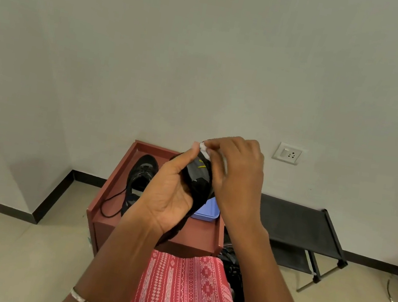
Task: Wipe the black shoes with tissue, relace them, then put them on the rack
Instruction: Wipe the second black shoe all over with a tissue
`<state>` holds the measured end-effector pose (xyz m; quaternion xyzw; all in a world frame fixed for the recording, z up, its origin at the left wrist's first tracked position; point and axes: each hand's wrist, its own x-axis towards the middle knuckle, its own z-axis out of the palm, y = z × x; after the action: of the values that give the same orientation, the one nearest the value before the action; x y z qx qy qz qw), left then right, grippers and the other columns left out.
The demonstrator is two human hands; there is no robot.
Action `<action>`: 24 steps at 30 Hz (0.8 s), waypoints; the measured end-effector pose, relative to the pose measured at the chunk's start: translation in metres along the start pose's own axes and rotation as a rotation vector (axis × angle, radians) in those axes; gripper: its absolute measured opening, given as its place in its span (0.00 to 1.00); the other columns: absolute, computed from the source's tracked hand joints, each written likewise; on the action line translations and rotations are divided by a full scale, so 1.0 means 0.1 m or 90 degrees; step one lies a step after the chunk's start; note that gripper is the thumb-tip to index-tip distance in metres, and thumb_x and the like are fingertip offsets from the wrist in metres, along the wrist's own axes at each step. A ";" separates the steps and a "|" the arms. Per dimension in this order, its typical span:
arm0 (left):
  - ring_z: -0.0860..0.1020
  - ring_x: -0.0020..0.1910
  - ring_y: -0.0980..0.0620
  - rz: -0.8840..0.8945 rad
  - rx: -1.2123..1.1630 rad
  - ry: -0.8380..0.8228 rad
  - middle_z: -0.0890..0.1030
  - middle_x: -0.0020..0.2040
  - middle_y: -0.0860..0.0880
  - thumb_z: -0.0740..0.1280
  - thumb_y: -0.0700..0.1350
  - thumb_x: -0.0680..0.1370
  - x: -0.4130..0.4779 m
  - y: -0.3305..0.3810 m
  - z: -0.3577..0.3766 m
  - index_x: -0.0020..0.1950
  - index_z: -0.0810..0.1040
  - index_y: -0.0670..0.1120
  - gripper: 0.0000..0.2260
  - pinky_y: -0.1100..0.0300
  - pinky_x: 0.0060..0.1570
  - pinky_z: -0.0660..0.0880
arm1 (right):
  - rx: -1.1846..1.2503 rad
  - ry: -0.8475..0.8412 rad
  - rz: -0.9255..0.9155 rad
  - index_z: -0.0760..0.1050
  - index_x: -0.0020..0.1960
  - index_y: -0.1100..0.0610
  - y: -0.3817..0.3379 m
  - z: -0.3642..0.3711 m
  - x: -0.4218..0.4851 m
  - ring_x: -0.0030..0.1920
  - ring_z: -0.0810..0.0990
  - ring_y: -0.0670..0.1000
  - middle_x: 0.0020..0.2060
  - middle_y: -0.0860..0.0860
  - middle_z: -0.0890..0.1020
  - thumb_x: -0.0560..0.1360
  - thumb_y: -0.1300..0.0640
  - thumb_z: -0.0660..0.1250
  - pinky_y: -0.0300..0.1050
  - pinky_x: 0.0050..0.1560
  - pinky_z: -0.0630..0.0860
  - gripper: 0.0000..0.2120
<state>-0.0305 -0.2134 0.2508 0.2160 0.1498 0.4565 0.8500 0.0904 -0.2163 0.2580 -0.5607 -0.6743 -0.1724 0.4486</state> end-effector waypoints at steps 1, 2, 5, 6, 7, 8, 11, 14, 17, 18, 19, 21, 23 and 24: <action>0.83 0.54 0.47 0.003 0.000 0.002 0.83 0.55 0.43 0.62 0.50 0.82 0.01 0.01 0.00 0.60 0.80 0.41 0.16 0.54 0.55 0.80 | 0.001 0.023 -0.001 0.82 0.50 0.56 0.01 -0.01 -0.06 0.49 0.75 0.53 0.46 0.49 0.82 0.78 0.61 0.67 0.47 0.47 0.72 0.05; 0.82 0.57 0.46 0.004 0.008 0.003 0.82 0.59 0.42 0.61 0.52 0.83 0.01 0.03 0.01 0.64 0.79 0.40 0.18 0.53 0.58 0.79 | 0.013 0.042 0.003 0.81 0.51 0.57 0.03 -0.02 -0.13 0.49 0.74 0.52 0.47 0.49 0.82 0.78 0.63 0.67 0.44 0.47 0.71 0.06; 0.80 0.63 0.44 0.009 0.040 0.019 0.80 0.64 0.39 0.60 0.56 0.82 0.02 0.07 0.03 0.68 0.75 0.39 0.24 0.51 0.63 0.75 | 0.060 0.066 0.049 0.80 0.52 0.61 0.12 -0.02 -0.36 0.49 0.75 0.51 0.48 0.52 0.79 0.76 0.71 0.67 0.31 0.50 0.68 0.09; 0.80 0.63 0.43 0.012 0.044 0.024 0.80 0.64 0.39 0.60 0.57 0.82 0.04 0.09 0.03 0.68 0.75 0.38 0.25 0.50 0.62 0.75 | 0.070 0.064 0.064 0.80 0.52 0.61 0.14 -0.02 -0.42 0.48 0.76 0.51 0.48 0.52 0.78 0.75 0.74 0.67 0.30 0.50 0.68 0.11; 0.80 0.62 0.43 0.016 0.046 0.028 0.80 0.63 0.39 0.60 0.58 0.82 0.05 0.10 0.04 0.67 0.75 0.38 0.25 0.50 0.61 0.75 | 0.079 0.060 0.074 0.80 0.52 0.62 0.15 -0.03 -0.44 0.48 0.77 0.50 0.47 0.52 0.78 0.74 0.75 0.67 0.29 0.50 0.69 0.12; 0.80 0.62 0.43 0.020 0.049 0.033 0.81 0.63 0.39 0.60 0.58 0.82 0.06 0.10 0.05 0.67 0.76 0.39 0.25 0.51 0.60 0.76 | 0.088 0.062 0.081 0.80 0.51 0.62 0.15 -0.05 -0.44 0.48 0.77 0.50 0.47 0.52 0.78 0.74 0.76 0.68 0.30 0.50 0.70 0.12; 0.81 0.61 0.45 0.026 0.053 0.037 0.81 0.63 0.40 0.61 0.58 0.81 0.09 0.07 0.07 0.68 0.76 0.40 0.25 0.54 0.55 0.79 | 0.119 0.117 0.102 0.80 0.51 0.61 0.11 -0.15 -0.25 0.47 0.78 0.49 0.47 0.52 0.79 0.74 0.74 0.68 0.37 0.47 0.74 0.10; 0.82 0.59 0.45 0.012 0.022 0.037 0.81 0.62 0.40 0.61 0.58 0.82 0.09 0.04 0.08 0.66 0.78 0.41 0.24 0.55 0.49 0.81 | 0.133 0.114 0.084 0.81 0.53 0.59 0.07 -0.18 -0.02 0.49 0.78 0.52 0.49 0.51 0.79 0.77 0.70 0.67 0.41 0.49 0.75 0.10; 0.82 0.58 0.46 0.011 -0.015 0.033 0.81 0.63 0.40 0.59 0.58 0.82 0.10 0.04 0.06 0.66 0.78 0.41 0.24 0.55 0.51 0.81 | 0.094 0.090 0.069 0.82 0.54 0.58 0.07 -0.09 -0.07 0.51 0.76 0.53 0.49 0.51 0.79 0.78 0.70 0.64 0.36 0.49 0.71 0.11; 0.82 0.57 0.46 0.014 -0.019 0.042 0.80 0.63 0.40 0.59 0.58 0.82 0.10 0.04 0.04 0.67 0.78 0.41 0.24 0.55 0.51 0.81 | 0.088 0.104 0.073 0.82 0.53 0.59 0.07 -0.06 -0.13 0.50 0.75 0.52 0.49 0.52 0.78 0.77 0.71 0.64 0.35 0.49 0.70 0.12; 0.83 0.56 0.46 0.014 -0.024 0.055 0.80 0.63 0.39 0.59 0.58 0.82 0.11 0.05 0.03 0.67 0.78 0.41 0.24 0.55 0.49 0.81 | 0.086 0.125 0.081 0.82 0.53 0.60 0.08 -0.03 -0.21 0.50 0.75 0.52 0.48 0.52 0.78 0.77 0.72 0.64 0.34 0.49 0.69 0.13; 0.82 0.56 0.44 0.010 -0.040 0.081 0.81 0.61 0.38 0.60 0.57 0.82 0.13 0.06 0.00 0.65 0.78 0.38 0.24 0.53 0.48 0.80 | 0.095 0.154 0.096 0.82 0.52 0.62 0.10 0.03 -0.38 0.50 0.75 0.51 0.49 0.52 0.77 0.76 0.73 0.63 0.32 0.50 0.70 0.13; 0.81 0.60 0.42 0.010 -0.079 0.107 0.82 0.60 0.38 0.62 0.57 0.81 0.14 0.09 -0.02 0.62 0.79 0.37 0.24 0.50 0.58 0.78 | 0.123 0.140 0.114 0.81 0.53 0.63 0.12 0.10 -0.54 0.51 0.77 0.53 0.50 0.52 0.75 0.77 0.71 0.61 0.34 0.51 0.73 0.12; 0.80 0.61 0.42 0.012 -0.099 0.118 0.82 0.59 0.38 0.63 0.57 0.81 0.15 0.11 -0.03 0.61 0.79 0.38 0.23 0.49 0.63 0.75 | 0.141 0.123 0.127 0.81 0.53 0.64 0.11 0.13 -0.61 0.51 0.77 0.53 0.51 0.52 0.75 0.77 0.71 0.61 0.36 0.52 0.75 0.11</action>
<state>-0.0316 -0.1949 0.2530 0.1075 0.1896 0.4929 0.8423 0.0933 -0.2398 0.1988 -0.5526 -0.5841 -0.1052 0.5851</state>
